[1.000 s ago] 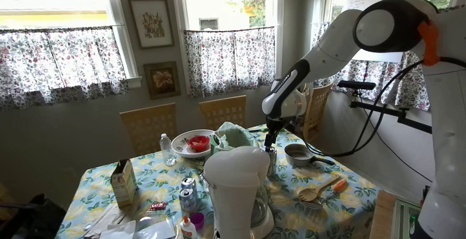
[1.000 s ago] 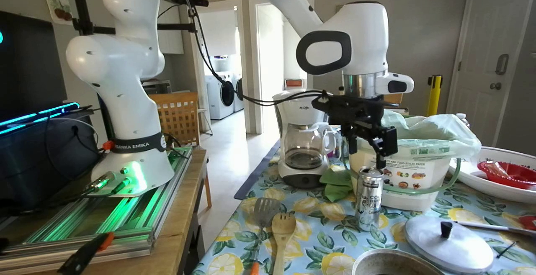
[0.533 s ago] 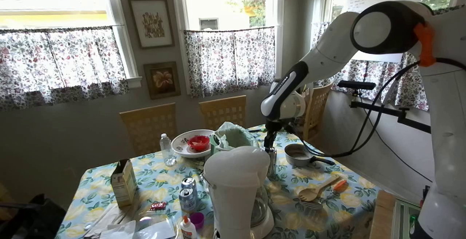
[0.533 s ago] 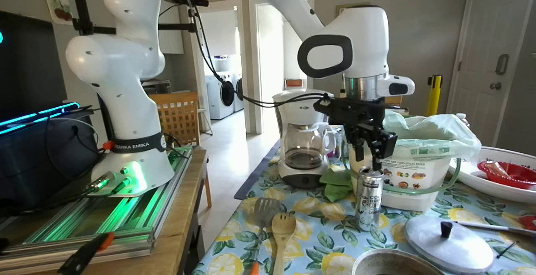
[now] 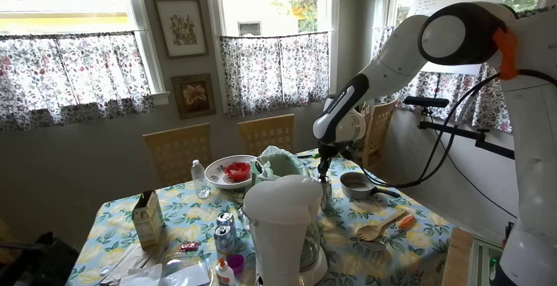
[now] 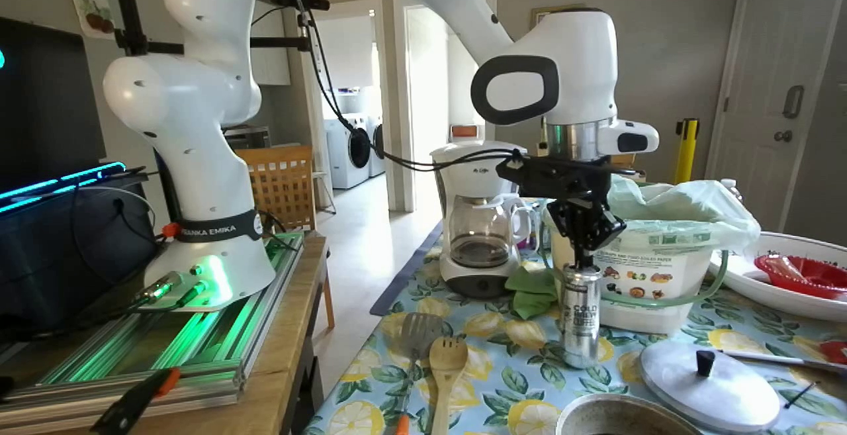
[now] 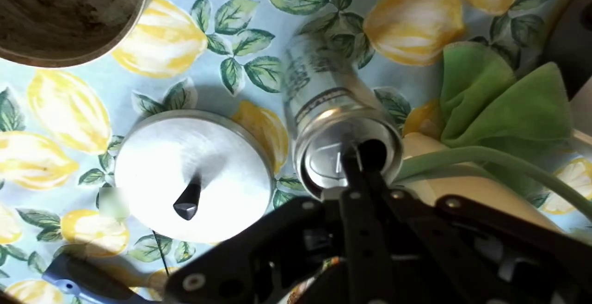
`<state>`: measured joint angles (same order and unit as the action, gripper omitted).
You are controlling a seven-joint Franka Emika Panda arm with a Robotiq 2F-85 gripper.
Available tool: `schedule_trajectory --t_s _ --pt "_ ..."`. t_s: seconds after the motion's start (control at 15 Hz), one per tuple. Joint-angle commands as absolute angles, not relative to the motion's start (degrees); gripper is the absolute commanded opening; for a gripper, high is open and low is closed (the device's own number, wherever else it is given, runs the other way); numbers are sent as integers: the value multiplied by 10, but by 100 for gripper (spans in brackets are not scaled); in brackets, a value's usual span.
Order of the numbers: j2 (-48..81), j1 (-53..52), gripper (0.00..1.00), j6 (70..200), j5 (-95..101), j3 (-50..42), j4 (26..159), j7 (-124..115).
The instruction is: Put both cans into the bin
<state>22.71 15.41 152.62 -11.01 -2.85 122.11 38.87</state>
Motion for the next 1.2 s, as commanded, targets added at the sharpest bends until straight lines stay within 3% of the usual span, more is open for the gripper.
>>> schedule_trajectory --t_s 0.0,0.67,1.13 --pt "240 167 0 1534 -95 -18 1208 384" --pt "127 205 0 1500 -165 18 1255 412" --pt "21 166 0 1452 -170 -19 1274 406"
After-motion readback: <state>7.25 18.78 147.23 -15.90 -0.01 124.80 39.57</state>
